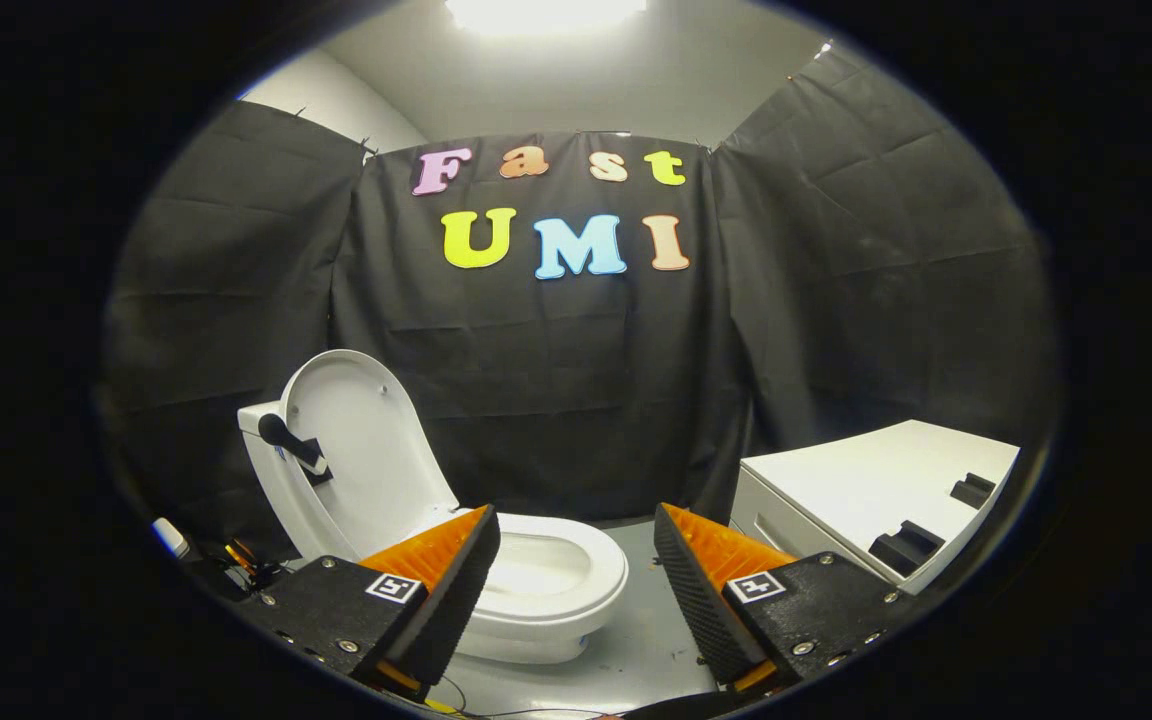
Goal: Open the toilet lid.
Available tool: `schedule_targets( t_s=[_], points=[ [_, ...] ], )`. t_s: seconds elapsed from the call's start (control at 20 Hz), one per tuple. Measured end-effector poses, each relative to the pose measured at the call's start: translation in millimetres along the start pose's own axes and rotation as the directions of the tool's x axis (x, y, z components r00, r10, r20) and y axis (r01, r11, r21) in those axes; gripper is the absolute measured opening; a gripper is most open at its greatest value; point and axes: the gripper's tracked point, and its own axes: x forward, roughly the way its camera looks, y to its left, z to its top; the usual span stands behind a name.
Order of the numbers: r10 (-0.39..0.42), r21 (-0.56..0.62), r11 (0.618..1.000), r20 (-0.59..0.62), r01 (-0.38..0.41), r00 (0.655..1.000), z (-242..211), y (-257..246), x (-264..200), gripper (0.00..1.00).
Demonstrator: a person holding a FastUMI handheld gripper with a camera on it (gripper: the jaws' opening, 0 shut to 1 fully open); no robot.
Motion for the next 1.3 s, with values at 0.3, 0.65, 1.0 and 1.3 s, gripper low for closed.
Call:
schedule_targets(
  t_s=[0.3, 0.65, 1.0, 1.3],
  points=[
    [0.003, -0.007, 1.0, -0.005, -0.003, 1.0, -5, 3, -1, 0.95],
    [0.0, -0.001, 1.0, 0.011, 0.0, 1.0, -1, 4, -2, 0.95],
    [-0.011, -0.002, 1.0, 0.039, 0.011, 0.999, 7, 2, -2, 0.95],
    [-0.013, 0.002, 1.0, 0.064, 0.013, 0.998, 16, 1, -4, 0.95]
  ],
)
